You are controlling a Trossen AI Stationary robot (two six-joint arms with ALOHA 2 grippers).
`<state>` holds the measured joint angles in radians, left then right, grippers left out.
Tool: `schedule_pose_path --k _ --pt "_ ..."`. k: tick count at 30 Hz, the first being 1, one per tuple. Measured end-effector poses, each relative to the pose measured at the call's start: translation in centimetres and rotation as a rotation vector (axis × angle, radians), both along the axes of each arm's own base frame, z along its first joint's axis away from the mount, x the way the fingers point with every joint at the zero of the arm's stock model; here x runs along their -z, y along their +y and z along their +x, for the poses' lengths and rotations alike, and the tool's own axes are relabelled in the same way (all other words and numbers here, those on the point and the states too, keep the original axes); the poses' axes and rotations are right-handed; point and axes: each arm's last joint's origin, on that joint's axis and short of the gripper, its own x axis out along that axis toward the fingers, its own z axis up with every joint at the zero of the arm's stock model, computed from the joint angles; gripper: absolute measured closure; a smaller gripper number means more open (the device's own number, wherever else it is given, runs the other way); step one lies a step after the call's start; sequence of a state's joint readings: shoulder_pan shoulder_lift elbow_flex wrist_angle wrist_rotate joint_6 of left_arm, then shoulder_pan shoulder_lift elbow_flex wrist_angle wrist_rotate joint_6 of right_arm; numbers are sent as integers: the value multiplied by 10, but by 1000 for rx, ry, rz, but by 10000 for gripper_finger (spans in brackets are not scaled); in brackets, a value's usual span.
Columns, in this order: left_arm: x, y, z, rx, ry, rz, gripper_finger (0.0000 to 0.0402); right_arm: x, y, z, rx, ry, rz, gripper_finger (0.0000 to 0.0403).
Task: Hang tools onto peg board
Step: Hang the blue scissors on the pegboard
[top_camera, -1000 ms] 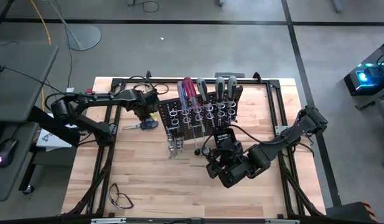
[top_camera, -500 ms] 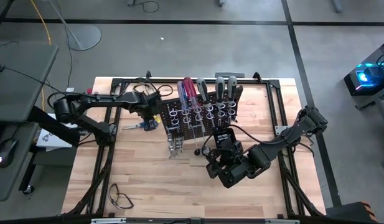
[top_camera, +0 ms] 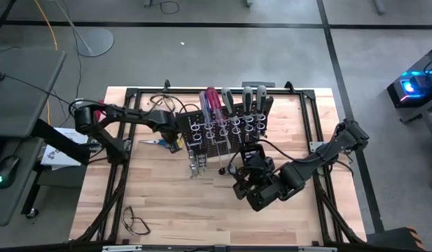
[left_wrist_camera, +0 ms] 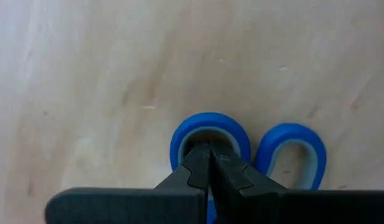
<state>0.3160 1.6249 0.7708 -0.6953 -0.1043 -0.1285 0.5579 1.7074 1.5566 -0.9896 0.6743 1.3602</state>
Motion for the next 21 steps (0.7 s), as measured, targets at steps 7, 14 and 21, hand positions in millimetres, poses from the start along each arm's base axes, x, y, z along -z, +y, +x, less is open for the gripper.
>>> schedule_pose_path --k 7,14,21 --pt "-2 -47 9 -103 -30 -30 401 -14 -6 -14 -33 10 -50 151" --pt "-2 -101 12 -264 -71 -67 401 -35 -12 -35 -41 -29 -113 151" --pt "-6 -147 6 -288 -108 -21 401 -48 -14 -49 -45 -78 -160 151"
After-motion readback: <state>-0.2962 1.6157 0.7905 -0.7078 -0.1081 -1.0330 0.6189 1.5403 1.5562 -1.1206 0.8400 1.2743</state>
